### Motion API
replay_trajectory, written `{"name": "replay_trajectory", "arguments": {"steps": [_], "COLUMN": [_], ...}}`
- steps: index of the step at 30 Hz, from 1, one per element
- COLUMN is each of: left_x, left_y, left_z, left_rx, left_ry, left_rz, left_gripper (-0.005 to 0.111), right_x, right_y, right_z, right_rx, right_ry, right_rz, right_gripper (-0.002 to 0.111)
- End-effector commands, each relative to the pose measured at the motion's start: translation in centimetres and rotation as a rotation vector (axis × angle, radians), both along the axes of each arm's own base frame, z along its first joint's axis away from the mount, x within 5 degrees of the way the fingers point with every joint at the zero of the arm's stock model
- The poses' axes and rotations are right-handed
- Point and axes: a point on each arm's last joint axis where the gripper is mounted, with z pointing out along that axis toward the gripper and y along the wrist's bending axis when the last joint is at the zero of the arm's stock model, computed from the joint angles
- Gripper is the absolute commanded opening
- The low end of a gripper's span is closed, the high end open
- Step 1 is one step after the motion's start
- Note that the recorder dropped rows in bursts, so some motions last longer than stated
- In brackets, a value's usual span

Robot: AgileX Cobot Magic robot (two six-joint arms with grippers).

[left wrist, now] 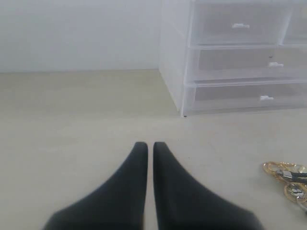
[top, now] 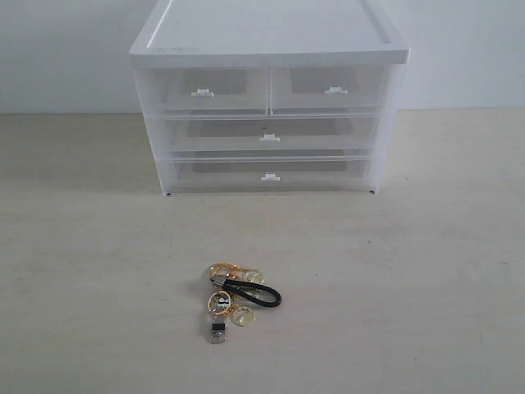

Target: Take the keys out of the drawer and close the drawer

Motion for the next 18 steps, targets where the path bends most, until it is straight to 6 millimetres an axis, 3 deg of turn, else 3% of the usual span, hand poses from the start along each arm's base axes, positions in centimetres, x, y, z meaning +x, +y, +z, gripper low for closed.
{"name": "replay_trajectory", "arguments": {"steps": [1,18], "left_x": [-0.01,-0.01], "left_y": [0.01,0.01], "left_z": [-0.08,-0.08], "left_rx": [-0.006,-0.006], "left_ry": [0.001,0.001], "left_rz": [0.004,0.004], "left_gripper": [0.004,0.004], "right_x": [-0.22,-0.33], "right_y": [-0.26,-0.27], "right_z": [-1.68,-2.15], "right_rx": [-0.071,-0.068], "right_ry": [0.174,0.227], "right_rz": [-0.033,-0.033], "right_gripper": [0.000,0.000]}}
